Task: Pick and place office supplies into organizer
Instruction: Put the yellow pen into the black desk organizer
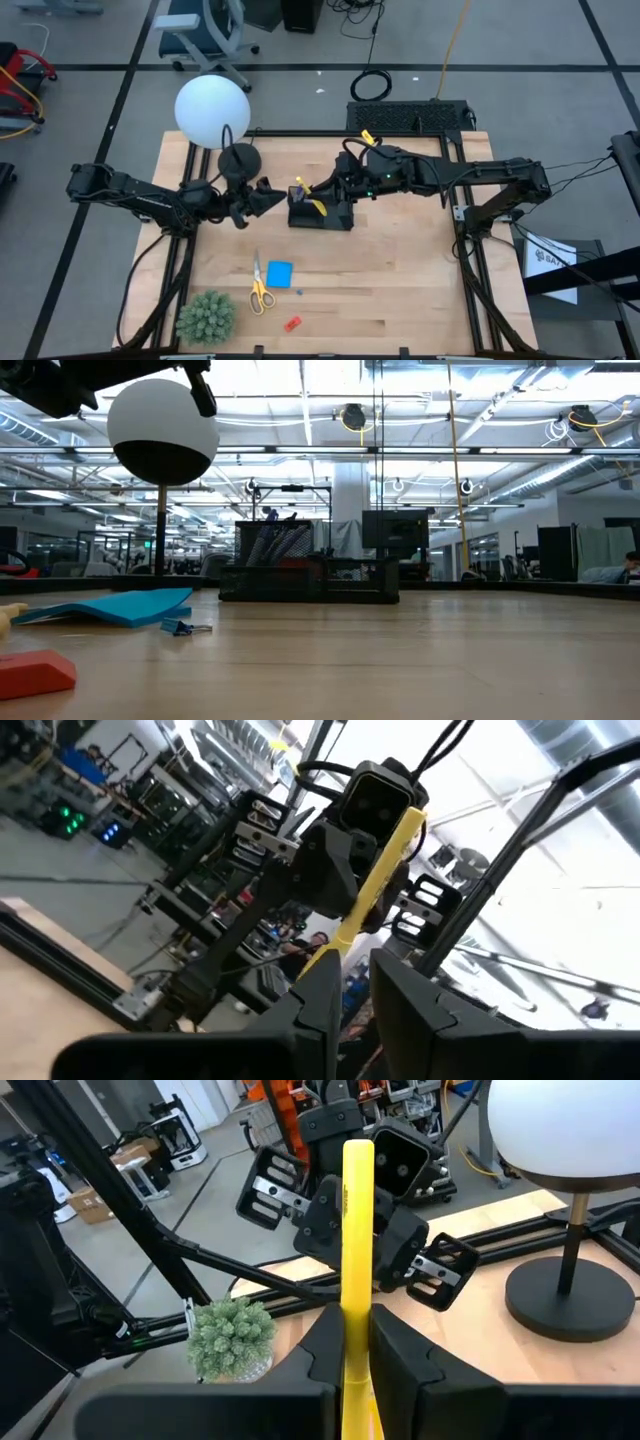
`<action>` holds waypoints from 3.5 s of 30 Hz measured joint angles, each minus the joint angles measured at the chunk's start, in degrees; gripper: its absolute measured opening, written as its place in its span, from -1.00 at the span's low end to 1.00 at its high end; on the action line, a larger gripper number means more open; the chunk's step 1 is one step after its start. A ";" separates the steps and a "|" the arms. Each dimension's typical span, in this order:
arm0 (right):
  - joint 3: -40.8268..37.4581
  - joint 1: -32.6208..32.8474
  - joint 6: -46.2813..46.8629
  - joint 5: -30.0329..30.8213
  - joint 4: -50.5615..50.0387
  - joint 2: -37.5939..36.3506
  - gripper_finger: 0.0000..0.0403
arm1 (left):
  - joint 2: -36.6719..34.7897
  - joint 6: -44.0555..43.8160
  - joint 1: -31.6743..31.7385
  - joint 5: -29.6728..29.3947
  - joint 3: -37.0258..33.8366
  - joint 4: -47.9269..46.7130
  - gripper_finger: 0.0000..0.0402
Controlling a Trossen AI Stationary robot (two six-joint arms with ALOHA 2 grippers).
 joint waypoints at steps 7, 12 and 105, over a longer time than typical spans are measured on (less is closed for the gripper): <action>0.00 0.00 0.22 0.02 0.43 0.00 -0.89 | 0.00 2.41 0.00 -2.53 0.00 0.26 -0.46; 0.00 -0.02 0.22 0.21 0.45 0.00 -0.89 | 0.00 2.35 0.00 -1.24 0.00 0.28 -0.11; -0.02 -0.11 1.44 -0.13 2.70 0.52 -0.65 | 10.92 20.91 2.64 0.82 29.03 -22.46 -0.93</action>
